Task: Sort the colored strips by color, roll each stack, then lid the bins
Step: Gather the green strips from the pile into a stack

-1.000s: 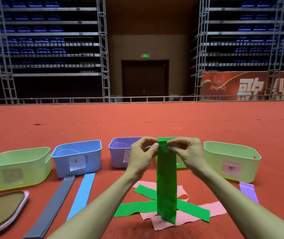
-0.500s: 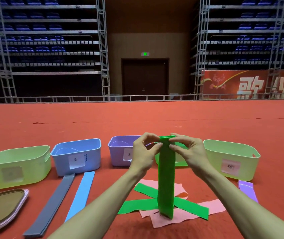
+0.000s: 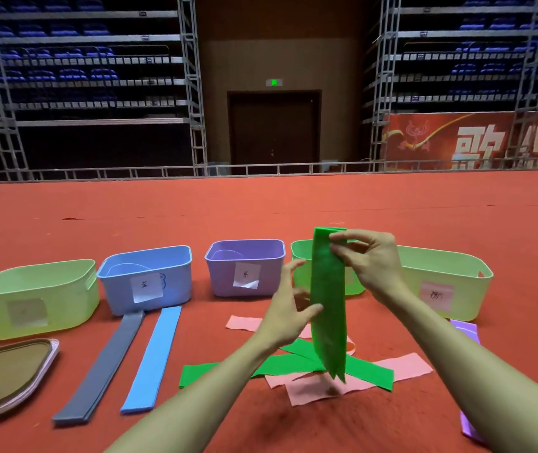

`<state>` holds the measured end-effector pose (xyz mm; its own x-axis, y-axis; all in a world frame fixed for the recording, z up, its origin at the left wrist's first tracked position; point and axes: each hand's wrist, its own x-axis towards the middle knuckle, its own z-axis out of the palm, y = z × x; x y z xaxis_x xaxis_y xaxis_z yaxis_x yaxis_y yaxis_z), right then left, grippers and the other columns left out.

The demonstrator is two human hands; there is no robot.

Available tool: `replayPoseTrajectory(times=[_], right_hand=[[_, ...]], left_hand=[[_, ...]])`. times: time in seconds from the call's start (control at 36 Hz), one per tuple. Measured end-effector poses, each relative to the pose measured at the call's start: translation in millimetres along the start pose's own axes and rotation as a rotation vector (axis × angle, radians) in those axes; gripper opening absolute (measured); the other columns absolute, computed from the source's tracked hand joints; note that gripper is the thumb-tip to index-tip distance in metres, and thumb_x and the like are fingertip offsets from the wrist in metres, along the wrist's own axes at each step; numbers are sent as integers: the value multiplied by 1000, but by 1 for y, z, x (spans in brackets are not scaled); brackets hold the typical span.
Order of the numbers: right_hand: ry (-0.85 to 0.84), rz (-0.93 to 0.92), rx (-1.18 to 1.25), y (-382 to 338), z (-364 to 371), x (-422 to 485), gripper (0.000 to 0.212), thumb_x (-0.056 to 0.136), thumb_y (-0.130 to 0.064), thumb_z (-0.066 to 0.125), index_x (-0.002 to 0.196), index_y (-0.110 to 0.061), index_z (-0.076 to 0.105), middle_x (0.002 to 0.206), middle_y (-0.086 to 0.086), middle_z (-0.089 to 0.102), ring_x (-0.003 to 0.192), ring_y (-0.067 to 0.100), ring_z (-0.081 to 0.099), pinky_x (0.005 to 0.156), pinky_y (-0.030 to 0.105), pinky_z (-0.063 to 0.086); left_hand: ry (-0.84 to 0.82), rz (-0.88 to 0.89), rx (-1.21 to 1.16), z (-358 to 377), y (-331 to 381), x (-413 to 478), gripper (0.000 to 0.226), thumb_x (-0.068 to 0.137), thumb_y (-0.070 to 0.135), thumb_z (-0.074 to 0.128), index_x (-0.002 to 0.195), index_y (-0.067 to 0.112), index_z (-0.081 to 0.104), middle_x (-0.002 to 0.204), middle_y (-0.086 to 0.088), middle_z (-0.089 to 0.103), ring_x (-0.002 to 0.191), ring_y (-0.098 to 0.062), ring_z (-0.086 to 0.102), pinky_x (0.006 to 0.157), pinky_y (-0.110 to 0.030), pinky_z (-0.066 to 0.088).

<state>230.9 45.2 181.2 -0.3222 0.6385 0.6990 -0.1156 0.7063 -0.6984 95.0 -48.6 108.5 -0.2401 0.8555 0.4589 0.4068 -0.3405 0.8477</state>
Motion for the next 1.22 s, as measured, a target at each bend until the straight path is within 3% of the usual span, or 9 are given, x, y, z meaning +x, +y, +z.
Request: replayPoseTrajectory(times=[0.22, 0.36, 0.47, 0.56, 0.64, 0.78, 0.89, 1.08, 1.22], right_hand=[[111, -8, -15, 9, -16, 12, 21, 78, 2, 72, 91, -15, 73, 86, 6, 73, 70, 8, 67, 69, 27, 57], [177, 35, -52, 26, -27, 17, 21, 77, 0, 73, 88, -18, 73, 83, 4, 72, 68, 5, 64, 70, 30, 53], [197, 103, -88, 44, -33, 13, 18, 77, -1, 74, 88, -16, 74, 84, 6, 72, 72, 15, 64, 75, 41, 57], [195, 159, -125, 60, -37, 7, 18, 77, -2, 74, 86, -17, 74, 82, 6, 71, 73, 16, 64, 77, 46, 57], [194, 208, -171, 80, -40, -1, 19, 77, -2, 73, 84, -20, 73, 80, 7, 70, 73, 19, 64, 78, 48, 57], [173, 270, -231, 101, -41, -18, 18, 78, -3, 74, 87, -18, 73, 86, 11, 72, 76, 20, 65, 75, 36, 57], [131, 299, -267, 114, -37, -38, 15, 78, 0, 73, 90, -8, 74, 86, 8, 72, 77, 21, 66, 74, 31, 57], [79, 330, -273, 133, -36, -55, 17, 77, 0, 74, 88, -13, 74, 85, 7, 71, 80, 24, 67, 78, 35, 56], [62, 302, -290, 137, -33, -61, 16, 77, -1, 74, 90, -11, 75, 87, 5, 71, 79, 18, 66, 73, 17, 53]], left_hand=[[-146, -38, 55, 16, -32, -37, 85, 82, -1, 63, 134, 52, 20, 97, -10, 69, 78, -22, 67, 81, -37, 54], [-201, -11, 59, 19, -44, -56, 86, 81, -1, 62, 135, 52, 22, 105, -17, 65, 92, -29, 64, 86, -38, 53], [-249, -80, 23, 17, -51, -64, 75, 80, -1, 65, 130, 46, 35, 107, -4, 61, 85, -14, 60, 85, -43, 53], [-299, -82, 116, 15, -57, -68, 53, 79, 2, 67, 120, 32, 53, 116, 17, 57, 91, 0, 53, 86, -23, 49], [-286, -138, 113, 15, -63, -73, 45, 80, 2, 68, 119, 22, 58, 109, 20, 58, 88, 1, 53, 83, -19, 48], [-315, -161, 173, 20, -76, -82, 44, 78, 14, 72, 114, 35, 59, 114, -1, 64, 81, -10, 53, 79, -27, 51], [-371, -173, 367, 25, -86, -86, 47, 78, 15, 74, 121, 24, 60, 100, 5, 61, 76, -8, 50, 70, -12, 42], [-451, -126, 547, 24, -102, -85, 48, 79, 24, 75, 124, 20, 60, 108, 1, 62, 82, -4, 49, 78, -14, 40], [-411, -156, 528, 19, -105, -76, 41, 80, 27, 74, 119, 21, 62, 97, 4, 52, 80, -3, 48, 71, -10, 34]])
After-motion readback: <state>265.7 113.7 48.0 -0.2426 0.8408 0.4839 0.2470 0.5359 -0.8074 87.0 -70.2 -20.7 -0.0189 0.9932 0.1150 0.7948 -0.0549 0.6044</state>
